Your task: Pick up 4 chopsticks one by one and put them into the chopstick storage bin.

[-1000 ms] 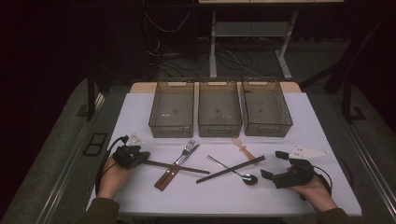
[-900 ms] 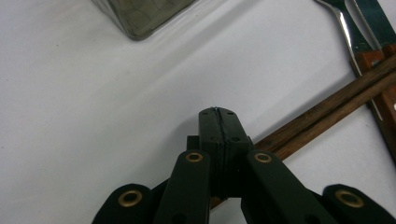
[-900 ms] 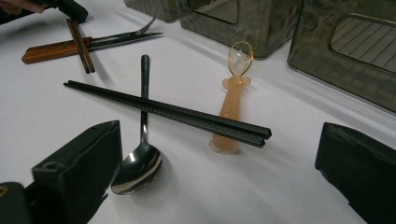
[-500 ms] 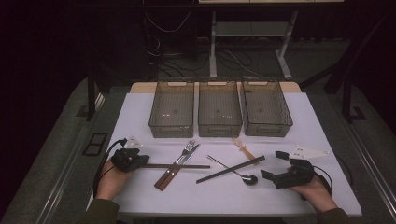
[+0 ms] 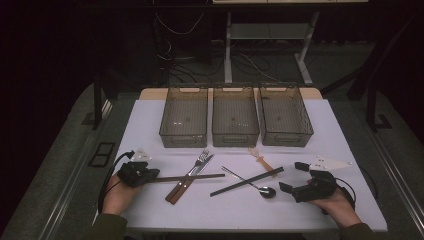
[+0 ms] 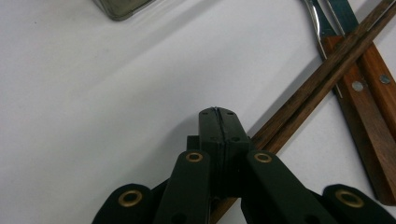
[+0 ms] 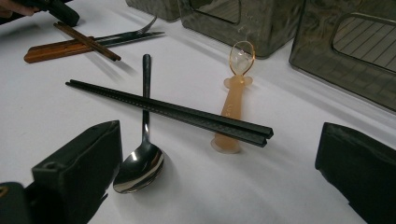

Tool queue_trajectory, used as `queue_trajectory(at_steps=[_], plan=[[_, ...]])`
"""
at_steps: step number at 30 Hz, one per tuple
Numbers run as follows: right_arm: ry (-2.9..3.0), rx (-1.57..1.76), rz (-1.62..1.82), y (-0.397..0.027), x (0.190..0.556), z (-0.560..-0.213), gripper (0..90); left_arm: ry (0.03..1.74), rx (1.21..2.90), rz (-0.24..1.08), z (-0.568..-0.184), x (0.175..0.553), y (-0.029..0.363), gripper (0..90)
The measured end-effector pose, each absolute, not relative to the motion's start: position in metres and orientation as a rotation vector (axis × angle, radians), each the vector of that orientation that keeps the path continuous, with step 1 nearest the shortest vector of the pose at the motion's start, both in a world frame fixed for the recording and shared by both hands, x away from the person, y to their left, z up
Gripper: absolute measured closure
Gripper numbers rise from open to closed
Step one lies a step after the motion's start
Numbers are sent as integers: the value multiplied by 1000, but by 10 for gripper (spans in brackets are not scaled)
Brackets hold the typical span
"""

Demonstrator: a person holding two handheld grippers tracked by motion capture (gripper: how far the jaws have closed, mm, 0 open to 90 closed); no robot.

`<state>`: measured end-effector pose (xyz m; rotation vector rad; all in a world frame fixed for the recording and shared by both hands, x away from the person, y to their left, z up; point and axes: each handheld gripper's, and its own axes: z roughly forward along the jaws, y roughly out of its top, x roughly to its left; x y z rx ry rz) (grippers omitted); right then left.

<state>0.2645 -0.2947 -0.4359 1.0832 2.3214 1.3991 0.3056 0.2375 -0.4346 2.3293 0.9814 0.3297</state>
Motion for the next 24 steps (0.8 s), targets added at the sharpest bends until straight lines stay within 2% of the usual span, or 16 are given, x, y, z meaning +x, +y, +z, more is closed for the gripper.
queue_trajectory(at_steps=[24], plan=[[2320,1085,1398,-295,265,-436,9,962,2339,312,-433,285,238,892]])
